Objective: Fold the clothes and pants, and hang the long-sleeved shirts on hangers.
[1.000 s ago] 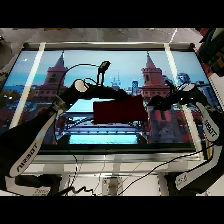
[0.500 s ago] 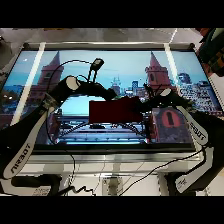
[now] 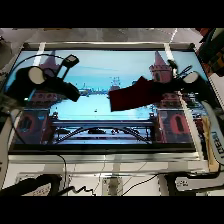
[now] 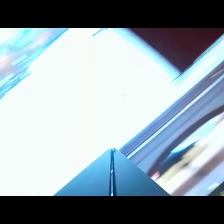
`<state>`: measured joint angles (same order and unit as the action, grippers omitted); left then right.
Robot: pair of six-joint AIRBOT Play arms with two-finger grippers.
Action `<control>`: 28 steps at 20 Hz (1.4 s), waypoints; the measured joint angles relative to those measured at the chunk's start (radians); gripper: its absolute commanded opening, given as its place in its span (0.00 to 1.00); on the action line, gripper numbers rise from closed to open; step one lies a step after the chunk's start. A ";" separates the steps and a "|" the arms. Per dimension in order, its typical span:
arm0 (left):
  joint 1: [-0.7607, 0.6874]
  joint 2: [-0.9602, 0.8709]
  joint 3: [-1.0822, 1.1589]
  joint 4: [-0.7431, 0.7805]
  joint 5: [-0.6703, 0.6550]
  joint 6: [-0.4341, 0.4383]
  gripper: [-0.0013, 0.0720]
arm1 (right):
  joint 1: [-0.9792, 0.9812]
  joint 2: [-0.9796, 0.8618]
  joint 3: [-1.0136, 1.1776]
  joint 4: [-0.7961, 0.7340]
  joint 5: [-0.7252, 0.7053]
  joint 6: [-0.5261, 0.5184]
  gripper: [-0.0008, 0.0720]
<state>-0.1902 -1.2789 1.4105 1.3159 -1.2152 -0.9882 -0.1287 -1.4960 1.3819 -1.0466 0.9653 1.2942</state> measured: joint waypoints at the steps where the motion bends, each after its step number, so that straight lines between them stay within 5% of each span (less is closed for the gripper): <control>1: 0.014 0.035 0.000 0.041 -0.027 0.000 0.03 | -0.043 0.044 0.003 -0.053 0.002 0.057 0.03; 9: 0.058 0.186 0.000 0.163 -0.108 -0.036 0.03 | -0.490 0.316 0.012 -0.411 0.257 0.403 0.03; 16: 0.060 0.200 0.000 0.173 -0.116 -0.079 0.03 | -0.861 0.375 0.011 -0.536 0.472 0.488 0.03; 17: 0.060 0.200 0.000 0.173 -0.117 -0.081 0.03 | -0.897 0.376 0.011 -0.544 0.490 0.491 0.14; 19: 0.060 0.200 0.000 0.175 -0.117 -0.082 0.03 | -0.953 0.379 0.011 -0.552 0.507 0.495 0.59; 20: 0.060 0.200 0.000 0.175 -0.117 -0.083 0.03 | -0.970 0.380 0.011 -0.557 0.512 0.496 0.64; 23: 0.060 0.200 0.000 0.175 -0.117 -0.085 0.03 | -0.999 0.380 0.011 -0.550 0.525 0.499 0.62; 24: 0.060 0.200 0.000 0.175 -0.117 -0.085 0.03 | -1.005 0.380 0.011 -0.550 0.527 0.499 0.42; 25: 0.060 0.200 0.000 0.175 -0.117 -0.085 0.03 | -1.008 0.380 0.011 -0.546 0.528 0.499 0.03; 28: 0.060 0.200 0.000 0.175 -0.117 -0.085 0.03 | -0.985 0.380 0.002 -0.502 0.527 0.501 0.03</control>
<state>-0.1303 -1.0790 1.4109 1.4914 -1.3327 -1.0737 -1.1133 -1.1160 1.3842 -1.5482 1.4925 1.7950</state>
